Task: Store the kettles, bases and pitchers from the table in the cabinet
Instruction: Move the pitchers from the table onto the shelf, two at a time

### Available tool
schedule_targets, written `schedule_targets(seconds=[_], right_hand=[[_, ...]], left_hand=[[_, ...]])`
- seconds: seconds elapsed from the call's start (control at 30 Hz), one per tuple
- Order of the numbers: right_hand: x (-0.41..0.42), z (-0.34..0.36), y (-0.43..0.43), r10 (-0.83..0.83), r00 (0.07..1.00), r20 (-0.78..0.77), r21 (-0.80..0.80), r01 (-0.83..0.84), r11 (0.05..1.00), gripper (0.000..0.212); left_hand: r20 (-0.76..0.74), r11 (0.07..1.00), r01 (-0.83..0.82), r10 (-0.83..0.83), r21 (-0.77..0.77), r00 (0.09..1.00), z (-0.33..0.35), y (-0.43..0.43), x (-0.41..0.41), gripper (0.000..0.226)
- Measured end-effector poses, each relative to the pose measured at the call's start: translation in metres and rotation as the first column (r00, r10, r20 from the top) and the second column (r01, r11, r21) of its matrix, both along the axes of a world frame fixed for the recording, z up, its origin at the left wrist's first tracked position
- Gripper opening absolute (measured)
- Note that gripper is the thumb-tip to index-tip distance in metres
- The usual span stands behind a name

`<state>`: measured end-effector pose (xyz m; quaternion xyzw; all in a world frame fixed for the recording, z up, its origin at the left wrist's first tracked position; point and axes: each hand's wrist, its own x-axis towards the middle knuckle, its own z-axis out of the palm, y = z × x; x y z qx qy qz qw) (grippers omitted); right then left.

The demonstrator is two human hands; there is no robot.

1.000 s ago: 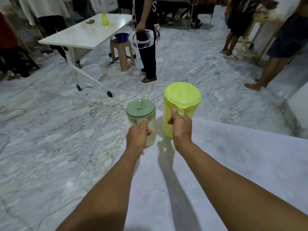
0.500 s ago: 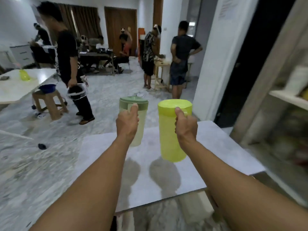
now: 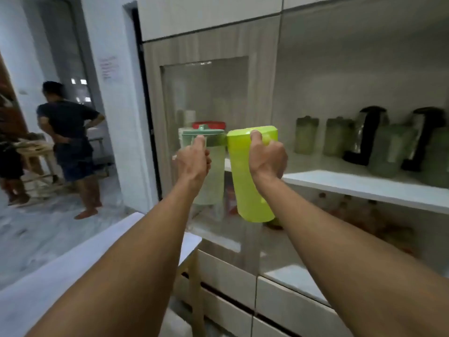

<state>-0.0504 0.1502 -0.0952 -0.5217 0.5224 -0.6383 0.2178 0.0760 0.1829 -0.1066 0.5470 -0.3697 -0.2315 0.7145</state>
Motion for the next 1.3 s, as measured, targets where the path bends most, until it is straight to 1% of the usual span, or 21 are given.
schedule_targets(seconds=[0.17, 0.3, 0.37, 0.43, 0.5, 0.57, 0.63, 0.73, 0.87, 0.93, 0.97, 1.0, 1.03, 1.1, 1.13, 1.17, 1.2, 1.27, 1.3], right_hand=[[-0.096, 0.013, -0.069, -0.156, 0.987, 0.038, -0.041, 0.158, 0.987, 0.051], [-0.153, 0.02, -0.131, -0.234, 0.97, 0.064, -0.065, 0.238, 0.969, 0.046], [-0.172, 0.021, -0.161, -0.247, 0.968, 0.049, -0.069, 0.25, 0.966, 0.048], [-0.187, 0.019, -0.194, -0.252, 0.965, 0.068, -0.069, 0.257, 0.964, 0.052], [-0.2, 0.014, -0.225, -0.264, 0.96, 0.098, -0.068, 0.271, 0.96, 0.054], [-0.209, 0.011, -0.251, -0.273, 0.954, 0.122, -0.049, 0.28, 0.959, 0.049], [-0.212, 0.009, -0.279, -0.277, 0.954, 0.113, -0.044, 0.283, 0.958, 0.049], [-0.211, 0.009, -0.32, -0.311, 0.946, 0.095, -0.047, 0.316, 0.948, 0.051], [-0.211, 0.011, -0.36, -0.341, 0.929, 0.142, -0.027, 0.348, 0.937, 0.047], [-0.209, 0.015, -0.375, -0.348, 0.932, 0.103, -0.015, 0.352, 0.936, 0.049], [-0.207, 0.016, -0.382, -0.347, 0.935, 0.076, -0.004, 0.348, 0.937, 0.052], [-0.205, 0.017, -0.389, -0.34, 0.939, 0.058, 0.01, 0.34, 0.94, 0.055], [-0.202, 0.017, -0.395, -0.338, 0.94, 0.044, 0.028, 0.337, 0.941, 0.058], [-0.198, 0.016, -0.408, -0.334, 0.943, 0.01, 0.057, 0.333, 0.941, 0.062], [-0.197, 0.017, -0.414, -0.324, 0.946, 0.009, 0.061, 0.323, 0.945, 0.063], [-0.197, 0.017, -0.419, -0.31, 0.95, 0.024, 0.058, 0.309, 0.949, 0.063], [-0.197, 0.018, -0.422, -0.292, 0.955, 0.048, 0.058, 0.289, 0.956, 0.064], [-0.199, 0.018, -0.427, -0.251, 0.964, 0.09, 0.059, 0.247, 0.967, 0.067], [-0.2, 0.017, -0.429, -0.235, 0.967, 0.099, 0.062, 0.229, 0.971, 0.069]], left_hand=[[0.085, 0.995, 0.094, -0.093, -0.012, 0.992, 0.012, -0.096, -0.094, 0.052], [0.082, 0.993, 0.12, -0.119, -0.012, 0.99, 0.012, -0.176, -0.147, 0.052], [0.074, 0.992, 0.129, -0.129, 0.005, 0.989, 0.009, -0.213, -0.166, 0.052], [0.055, 0.992, 0.122, -0.123, 0.018, 0.991, 0.005, -0.249, -0.179, 0.054], [0.042, 0.991, 0.128, -0.129, 0.033, 0.991, -0.003, -0.284, -0.19, 0.051], [0.047, 0.988, 0.138, -0.141, 0.066, 0.989, -0.013, -0.315, -0.2, 0.049], [0.051, 0.988, 0.13, -0.134, 0.081, 0.99, -0.021, -0.343, -0.205, 0.051], [0.105, 0.981, 0.149, -0.162, 0.121, 0.981, -0.03, -0.382, -0.208, 0.054], [0.117, 0.965, 0.201, -0.222, 0.166, 0.968, -0.037, -0.439, -0.207, 0.081], [0.119, 0.954, 0.247, -0.269, 0.173, 0.956, -0.037, -0.461, -0.206, 0.086], [0.1, 0.95, 0.274, -0.29, 0.15, 0.952, -0.037, -0.473, -0.205, 0.087], [0.088, 0.946, 0.298, -0.309, 0.125, 0.947, -0.038, -0.483, -0.203, 0.087], [0.084, 0.94, 0.323, -0.332, 0.108, 0.939, -0.039, -0.491, -0.201, 0.081], [0.091, 0.929, 0.353, -0.364, 0.115, 0.927, -0.037, -0.502, -0.2, 0.057], [0.091, 0.925, 0.361, -0.373, 0.121, 0.924, -0.036, -0.506, -0.199, 0.051], [0.094, 0.924, 0.362, -0.374, 0.126, 0.922, -0.035, -0.51, -0.199, 0.052], [0.084, 0.92, 0.371, -0.382, 0.125, 0.92, -0.039, -0.52, -0.198, 0.061], [0.059, 0.909, 0.398, -0.407, 0.123, 0.912, -0.041, -0.532, -0.195, 0.088], [0.06, 0.898, 0.421, -0.431, 0.127, 0.901, -0.042, -0.536, -0.195, 0.095]])
